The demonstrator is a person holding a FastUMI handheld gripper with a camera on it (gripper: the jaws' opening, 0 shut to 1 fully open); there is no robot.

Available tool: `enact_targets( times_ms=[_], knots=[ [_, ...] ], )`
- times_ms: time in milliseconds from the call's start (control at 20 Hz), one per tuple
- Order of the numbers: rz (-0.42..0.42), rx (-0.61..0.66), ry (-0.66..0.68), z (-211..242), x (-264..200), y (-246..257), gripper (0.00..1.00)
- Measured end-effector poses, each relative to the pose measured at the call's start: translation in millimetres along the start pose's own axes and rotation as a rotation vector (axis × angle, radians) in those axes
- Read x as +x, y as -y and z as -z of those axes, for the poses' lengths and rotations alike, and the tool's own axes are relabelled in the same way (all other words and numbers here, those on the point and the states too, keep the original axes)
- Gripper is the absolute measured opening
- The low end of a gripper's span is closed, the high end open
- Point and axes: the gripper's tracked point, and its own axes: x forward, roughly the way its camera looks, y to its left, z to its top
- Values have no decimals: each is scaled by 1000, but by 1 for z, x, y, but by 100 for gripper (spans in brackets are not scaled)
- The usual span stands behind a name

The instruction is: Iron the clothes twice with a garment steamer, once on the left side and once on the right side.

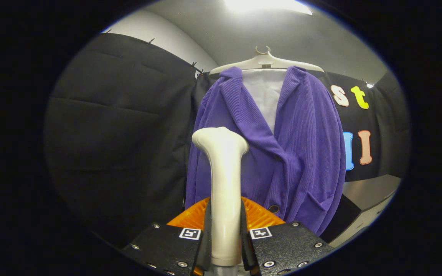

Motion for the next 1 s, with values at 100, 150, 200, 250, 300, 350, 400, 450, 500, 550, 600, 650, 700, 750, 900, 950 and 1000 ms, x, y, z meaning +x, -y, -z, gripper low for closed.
enact_targets(
  times_ms=[100,150,200,250,300,350,400,450,500,550,600,650,700,750,900,950,1000],
  knots=[
    [4,-1,-20,22,-9,0,32],
    [-2,3,-50,39,-11,-1,32],
    [-4,5,-76,55,-13,0,32],
    [-1,0,-86,67,-17,1,32],
    [1,-9,-103,77,-20,2,32],
    [2,-16,-119,86,-23,3,32],
    [0,-18,-123,92,-26,4,32],
    [-4,-14,-137,98,-28,4,32],
    [-8,-11,-150,105,-31,4,32],
    [-11,-9,-165,112,-33,4,32],
    [-15,-9,-186,123,-35,3,32],
    [-17,-12,-201,131,-39,3,32],
    [-17,-15,-213,140,-41,3,32],
    [-17,-17,-234,151,-43,3,32],
    [-17,-26,-273,175,-45,1,32],
    [-18,-32,-280,178,-45,1,32],
    [-18,-35,-291,182,-46,2,32]
  ],
)
